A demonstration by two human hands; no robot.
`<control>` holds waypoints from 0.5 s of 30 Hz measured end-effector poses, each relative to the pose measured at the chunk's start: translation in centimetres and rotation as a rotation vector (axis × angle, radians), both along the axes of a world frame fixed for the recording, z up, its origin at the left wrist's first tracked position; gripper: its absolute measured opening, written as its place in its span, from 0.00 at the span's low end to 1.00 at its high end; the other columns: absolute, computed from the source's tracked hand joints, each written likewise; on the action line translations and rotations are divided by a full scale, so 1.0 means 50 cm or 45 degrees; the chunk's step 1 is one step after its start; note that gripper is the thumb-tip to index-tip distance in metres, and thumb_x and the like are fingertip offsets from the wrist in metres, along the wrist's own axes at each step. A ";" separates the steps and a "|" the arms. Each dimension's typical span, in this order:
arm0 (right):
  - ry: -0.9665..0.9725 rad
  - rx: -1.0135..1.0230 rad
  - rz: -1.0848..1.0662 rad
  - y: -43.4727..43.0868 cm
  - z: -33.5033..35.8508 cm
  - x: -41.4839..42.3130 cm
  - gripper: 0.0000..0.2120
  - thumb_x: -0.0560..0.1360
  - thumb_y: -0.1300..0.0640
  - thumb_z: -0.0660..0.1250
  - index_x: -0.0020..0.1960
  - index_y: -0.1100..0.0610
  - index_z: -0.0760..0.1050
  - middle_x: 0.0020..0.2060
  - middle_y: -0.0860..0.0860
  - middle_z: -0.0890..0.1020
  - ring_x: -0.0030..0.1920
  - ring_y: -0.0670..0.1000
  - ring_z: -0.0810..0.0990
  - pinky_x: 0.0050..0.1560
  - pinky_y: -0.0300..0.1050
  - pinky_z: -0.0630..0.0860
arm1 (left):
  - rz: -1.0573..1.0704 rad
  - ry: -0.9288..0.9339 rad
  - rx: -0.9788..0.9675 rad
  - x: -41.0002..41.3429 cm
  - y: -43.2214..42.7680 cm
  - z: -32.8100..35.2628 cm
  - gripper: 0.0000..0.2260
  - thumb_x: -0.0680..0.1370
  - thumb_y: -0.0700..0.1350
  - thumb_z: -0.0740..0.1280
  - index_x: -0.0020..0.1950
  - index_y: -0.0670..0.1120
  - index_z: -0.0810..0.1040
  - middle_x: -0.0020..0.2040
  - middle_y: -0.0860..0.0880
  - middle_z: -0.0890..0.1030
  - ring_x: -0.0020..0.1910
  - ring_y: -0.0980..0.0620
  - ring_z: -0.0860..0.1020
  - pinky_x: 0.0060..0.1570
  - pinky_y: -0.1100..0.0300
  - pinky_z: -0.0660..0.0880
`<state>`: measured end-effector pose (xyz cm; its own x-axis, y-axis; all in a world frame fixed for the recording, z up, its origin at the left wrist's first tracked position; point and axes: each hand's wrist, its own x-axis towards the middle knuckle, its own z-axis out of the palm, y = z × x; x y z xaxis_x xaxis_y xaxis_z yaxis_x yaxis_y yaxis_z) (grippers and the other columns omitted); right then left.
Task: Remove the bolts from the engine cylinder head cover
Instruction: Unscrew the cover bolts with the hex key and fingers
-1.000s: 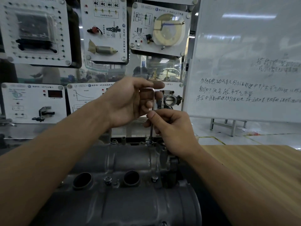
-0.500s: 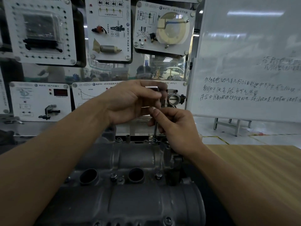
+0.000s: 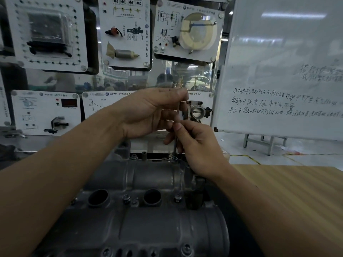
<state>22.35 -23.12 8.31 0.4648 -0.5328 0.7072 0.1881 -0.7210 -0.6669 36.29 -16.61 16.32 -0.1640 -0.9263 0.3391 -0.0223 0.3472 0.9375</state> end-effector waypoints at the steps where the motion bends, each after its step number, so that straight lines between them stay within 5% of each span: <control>1: 0.015 -0.014 0.002 0.001 0.001 0.000 0.15 0.84 0.56 0.59 0.44 0.59 0.80 0.37 0.71 0.80 0.28 0.66 0.70 0.29 0.59 0.68 | 0.118 -0.103 -0.072 -0.008 0.000 0.003 0.08 0.69 0.52 0.73 0.38 0.48 0.79 0.38 0.49 0.80 0.26 0.55 0.75 0.26 0.64 0.73; 5: 0.011 0.017 0.007 0.004 0.000 0.001 0.13 0.83 0.58 0.61 0.46 0.60 0.81 0.36 0.59 0.85 0.28 0.56 0.69 0.28 0.50 0.67 | 0.599 -0.300 -0.303 -0.046 -0.012 0.010 0.20 0.65 0.55 0.78 0.30 0.47 0.69 0.28 0.48 0.76 0.18 0.56 0.65 0.18 0.67 0.63; 7: 0.018 0.001 -0.005 0.003 0.000 0.001 0.14 0.83 0.57 0.61 0.45 0.60 0.82 0.36 0.61 0.84 0.28 0.57 0.70 0.29 0.52 0.69 | 0.727 -0.284 -0.275 -0.058 -0.020 0.006 0.18 0.71 0.54 0.76 0.33 0.42 0.75 0.27 0.48 0.75 0.18 0.57 0.64 0.18 0.67 0.63; 9: 0.016 -0.028 -0.025 0.001 -0.001 0.000 0.15 0.82 0.56 0.62 0.43 0.60 0.82 0.36 0.67 0.82 0.28 0.61 0.70 0.29 0.54 0.69 | 0.721 -0.184 -0.161 -0.066 -0.024 0.003 0.16 0.75 0.52 0.72 0.44 0.37 0.80 0.28 0.48 0.76 0.17 0.57 0.63 0.19 0.67 0.61; 11: -0.019 -0.042 -0.046 0.000 -0.002 -0.001 0.16 0.82 0.56 0.63 0.40 0.59 0.82 0.34 0.69 0.80 0.27 0.58 0.70 0.29 0.50 0.67 | 0.637 -0.089 -0.060 -0.065 -0.024 0.003 0.12 0.78 0.49 0.68 0.44 0.39 0.79 0.29 0.48 0.78 0.17 0.56 0.63 0.18 0.66 0.60; 15: -0.151 0.051 -0.011 -0.004 -0.002 0.000 0.14 0.80 0.57 0.66 0.38 0.56 0.81 0.30 0.49 0.83 0.26 0.46 0.71 0.27 0.37 0.67 | 0.356 0.063 0.072 -0.038 -0.011 0.009 0.12 0.82 0.44 0.58 0.45 0.43 0.78 0.34 0.45 0.82 0.23 0.54 0.73 0.24 0.64 0.72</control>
<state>22.34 -23.30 8.19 0.3743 -0.5656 0.7348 0.2612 -0.6960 -0.6688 34.37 -17.16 16.75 0.1155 -0.9509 0.2872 -0.0638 0.2815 0.9575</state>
